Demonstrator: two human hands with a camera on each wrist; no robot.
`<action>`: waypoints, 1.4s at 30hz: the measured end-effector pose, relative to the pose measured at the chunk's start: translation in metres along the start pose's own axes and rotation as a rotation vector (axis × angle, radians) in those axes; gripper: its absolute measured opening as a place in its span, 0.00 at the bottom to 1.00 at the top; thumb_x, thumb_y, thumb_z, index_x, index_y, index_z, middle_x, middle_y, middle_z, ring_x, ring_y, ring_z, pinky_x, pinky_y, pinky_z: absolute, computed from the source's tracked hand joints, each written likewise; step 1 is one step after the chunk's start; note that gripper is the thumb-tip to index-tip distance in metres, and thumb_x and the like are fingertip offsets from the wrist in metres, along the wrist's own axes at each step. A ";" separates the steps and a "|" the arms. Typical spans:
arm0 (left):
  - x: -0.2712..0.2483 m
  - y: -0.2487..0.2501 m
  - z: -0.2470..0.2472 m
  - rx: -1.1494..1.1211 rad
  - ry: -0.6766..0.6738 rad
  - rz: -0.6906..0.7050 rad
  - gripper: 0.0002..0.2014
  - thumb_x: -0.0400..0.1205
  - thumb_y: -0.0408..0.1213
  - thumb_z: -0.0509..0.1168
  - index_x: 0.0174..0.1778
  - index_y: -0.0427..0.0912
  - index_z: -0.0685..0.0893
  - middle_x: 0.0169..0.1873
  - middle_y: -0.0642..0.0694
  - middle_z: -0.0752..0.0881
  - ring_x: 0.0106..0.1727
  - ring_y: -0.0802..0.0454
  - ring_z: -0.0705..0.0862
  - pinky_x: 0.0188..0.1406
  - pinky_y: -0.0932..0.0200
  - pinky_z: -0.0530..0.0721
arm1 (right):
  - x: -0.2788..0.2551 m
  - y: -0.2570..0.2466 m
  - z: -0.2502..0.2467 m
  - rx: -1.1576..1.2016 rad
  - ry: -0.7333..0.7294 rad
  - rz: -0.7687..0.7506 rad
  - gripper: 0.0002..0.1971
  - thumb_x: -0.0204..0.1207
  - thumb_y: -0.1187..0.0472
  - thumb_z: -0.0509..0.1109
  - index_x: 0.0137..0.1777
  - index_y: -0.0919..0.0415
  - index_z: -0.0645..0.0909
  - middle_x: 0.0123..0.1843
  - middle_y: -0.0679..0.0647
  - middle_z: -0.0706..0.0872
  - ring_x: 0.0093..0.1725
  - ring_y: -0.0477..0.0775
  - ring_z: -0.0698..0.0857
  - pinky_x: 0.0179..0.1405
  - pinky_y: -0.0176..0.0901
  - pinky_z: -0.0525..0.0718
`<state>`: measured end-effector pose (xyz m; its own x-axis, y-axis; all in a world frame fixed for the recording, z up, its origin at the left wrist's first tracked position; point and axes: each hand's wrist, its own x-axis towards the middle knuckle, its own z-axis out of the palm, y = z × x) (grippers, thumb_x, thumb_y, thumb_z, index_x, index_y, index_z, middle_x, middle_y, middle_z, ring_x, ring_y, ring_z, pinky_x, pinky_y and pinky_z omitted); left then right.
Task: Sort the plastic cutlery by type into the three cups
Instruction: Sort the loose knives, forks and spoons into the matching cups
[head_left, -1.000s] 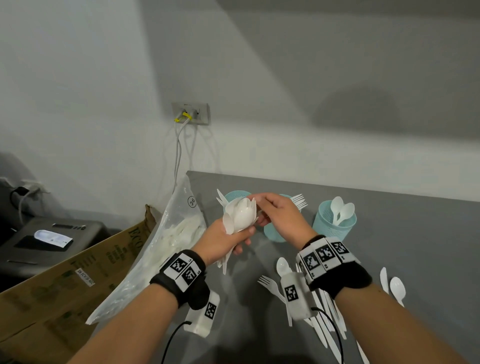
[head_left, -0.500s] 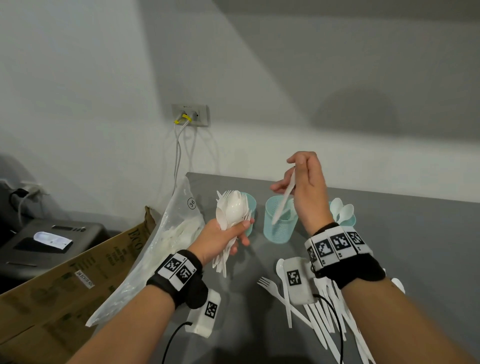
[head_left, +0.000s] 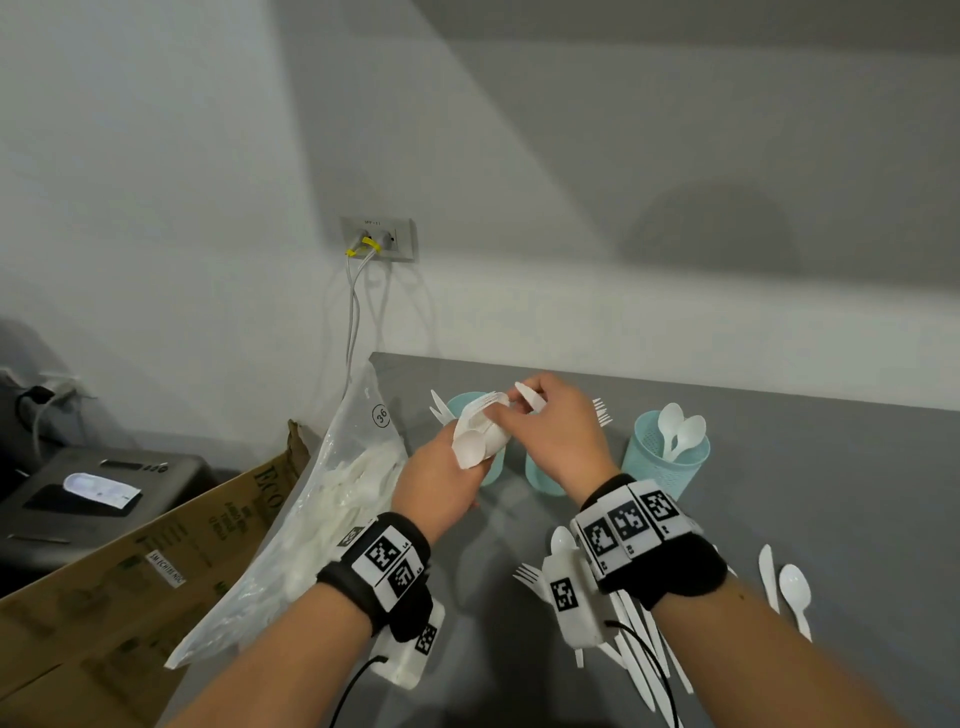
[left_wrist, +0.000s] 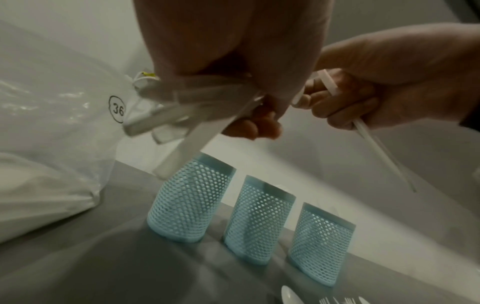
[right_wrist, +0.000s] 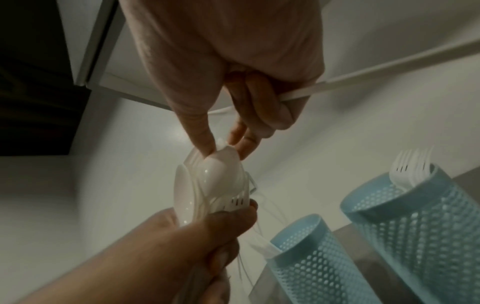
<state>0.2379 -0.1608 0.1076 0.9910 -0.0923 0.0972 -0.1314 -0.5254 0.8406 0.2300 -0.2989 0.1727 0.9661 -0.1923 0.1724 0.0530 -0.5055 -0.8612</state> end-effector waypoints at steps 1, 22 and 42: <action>0.000 -0.001 0.001 0.006 0.012 0.016 0.20 0.74 0.53 0.63 0.63 0.59 0.76 0.44 0.52 0.88 0.36 0.47 0.89 0.39 0.49 0.89 | 0.001 0.000 0.000 0.014 0.011 0.013 0.09 0.68 0.53 0.77 0.42 0.56 0.82 0.40 0.49 0.87 0.43 0.52 0.86 0.47 0.48 0.83; 0.001 0.005 -0.005 -0.426 -0.081 0.063 0.12 0.80 0.50 0.68 0.40 0.47 0.77 0.22 0.53 0.73 0.20 0.56 0.70 0.20 0.62 0.73 | 0.005 0.013 -0.002 0.160 -0.121 -0.001 0.15 0.83 0.48 0.61 0.35 0.51 0.74 0.31 0.49 0.75 0.30 0.45 0.73 0.33 0.36 0.70; 0.018 -0.013 -0.047 -0.553 0.059 -0.066 0.14 0.83 0.49 0.63 0.39 0.44 0.73 0.24 0.49 0.72 0.21 0.56 0.68 0.22 0.63 0.69 | 0.078 0.018 0.029 -0.391 -0.173 -0.070 0.19 0.83 0.47 0.57 0.65 0.57 0.76 0.60 0.57 0.83 0.54 0.58 0.84 0.58 0.50 0.80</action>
<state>0.2587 -0.1160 0.1237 0.9985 -0.0189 0.0511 -0.0512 -0.0050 0.9987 0.3137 -0.2983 0.1563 0.9935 -0.0186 0.1125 0.0528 -0.7997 -0.5981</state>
